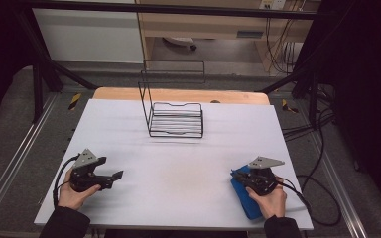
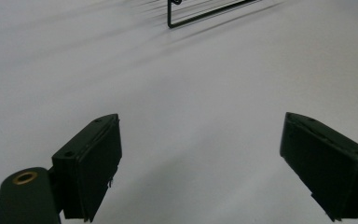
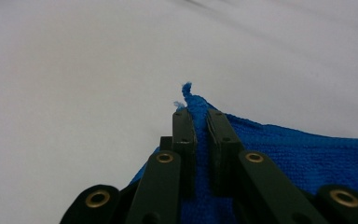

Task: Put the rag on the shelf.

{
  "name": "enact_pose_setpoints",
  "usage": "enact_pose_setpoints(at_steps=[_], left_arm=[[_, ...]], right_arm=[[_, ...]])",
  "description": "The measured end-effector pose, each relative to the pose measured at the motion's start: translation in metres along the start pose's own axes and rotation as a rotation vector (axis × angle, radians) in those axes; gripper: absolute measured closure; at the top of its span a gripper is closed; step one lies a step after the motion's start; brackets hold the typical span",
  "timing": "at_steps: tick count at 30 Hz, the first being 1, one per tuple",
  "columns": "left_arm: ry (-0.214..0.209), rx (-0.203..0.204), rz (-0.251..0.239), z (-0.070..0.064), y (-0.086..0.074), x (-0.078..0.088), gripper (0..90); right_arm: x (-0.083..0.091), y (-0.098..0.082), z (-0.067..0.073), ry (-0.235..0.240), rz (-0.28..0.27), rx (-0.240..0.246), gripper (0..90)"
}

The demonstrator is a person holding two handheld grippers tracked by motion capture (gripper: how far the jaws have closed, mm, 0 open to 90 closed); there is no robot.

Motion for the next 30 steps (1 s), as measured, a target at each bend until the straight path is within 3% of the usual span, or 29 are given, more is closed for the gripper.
enact_pose_setpoints(at_steps=[13, 30], left_arm=[[0.006, -0.001, -0.001, 0.001, 0.000, 0.001, 12.9], [0.012, 0.004, -0.005, 0.003, 0.001, 0.002, 12.9]], right_arm=[[-0.033, 0.054, 0.029, 0.077, -0.097, 0.081, 83.8], [-0.095, 0.104, 0.090, 0.213, -0.099, 0.214, 83.7]])
Point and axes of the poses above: each handheld gripper's, and its own axes: x roughly backward along the jaws, y roughly out of its top, z roughly to its left, the point moved 5 cm from there along -x, roughly forward along the jaws, and after that the axes turned 11 degrees about x, right-handed, at the moved point
